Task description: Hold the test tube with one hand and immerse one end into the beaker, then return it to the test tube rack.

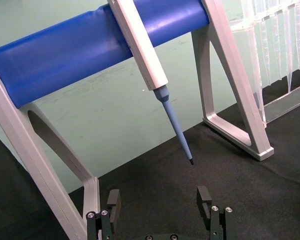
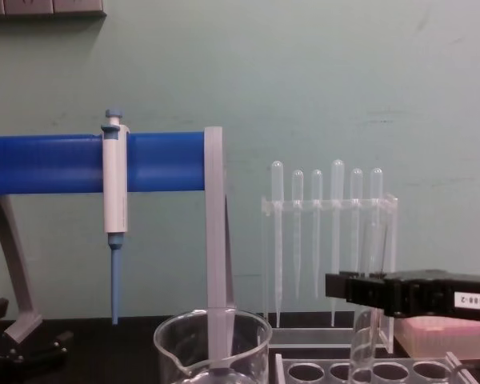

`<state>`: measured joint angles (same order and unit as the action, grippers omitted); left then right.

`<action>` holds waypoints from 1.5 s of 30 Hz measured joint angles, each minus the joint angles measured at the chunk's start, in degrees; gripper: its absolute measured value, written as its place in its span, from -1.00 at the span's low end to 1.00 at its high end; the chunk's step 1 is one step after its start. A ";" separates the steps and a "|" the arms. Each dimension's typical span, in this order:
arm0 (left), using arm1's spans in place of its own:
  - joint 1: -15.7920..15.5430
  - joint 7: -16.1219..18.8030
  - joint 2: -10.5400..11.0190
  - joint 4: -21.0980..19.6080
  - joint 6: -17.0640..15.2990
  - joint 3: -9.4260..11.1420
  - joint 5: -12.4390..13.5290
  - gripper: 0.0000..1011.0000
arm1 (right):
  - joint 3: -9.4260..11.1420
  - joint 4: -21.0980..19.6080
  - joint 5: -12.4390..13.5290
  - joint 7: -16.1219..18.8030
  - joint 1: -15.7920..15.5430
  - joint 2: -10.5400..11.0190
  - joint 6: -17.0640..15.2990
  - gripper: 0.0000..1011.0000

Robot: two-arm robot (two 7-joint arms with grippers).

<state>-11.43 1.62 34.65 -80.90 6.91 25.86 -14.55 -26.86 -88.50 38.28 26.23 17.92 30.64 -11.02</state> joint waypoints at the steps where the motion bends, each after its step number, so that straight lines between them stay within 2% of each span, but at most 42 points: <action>1: 0.00 0.00 0.00 0.00 0.00 0.00 0.00 0.98 | 0.02 -0.62 -0.19 -0.10 -0.20 0.22 0.15 -0.55; 6: 0.00 0.00 0.00 0.00 0.00 0.00 0.00 0.98 | -0.14 -2.70 -1.98 -0.73 -0.61 1.09 0.79 -0.56; 13: 0.00 0.00 0.00 0.00 0.00 0.00 0.00 0.98 | -0.56 -7.14 -6.84 -1.37 -0.36 3.21 1.04 -0.56; 21: 0.00 0.00 0.00 0.00 0.00 0.00 0.00 0.98 | -0.04 -10.41 -8.75 -0.12 -0.36 4.79 0.10 -0.56; 35: 0.00 0.00 0.00 0.00 0.00 0.00 0.00 0.98 | 1.22 -11.23 -8.55 0.77 -0.95 4.60 -0.28 -0.56; 45: 0.00 0.00 0.00 0.00 0.00 0.00 0.00 0.98 | 1.69 -11.29 -5.90 2.13 -0.23 4.84 -2.21 -0.55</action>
<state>-11.43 1.62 34.64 -80.90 6.91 25.86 -14.55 -25.17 -99.79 32.38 28.37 17.69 35.48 -13.23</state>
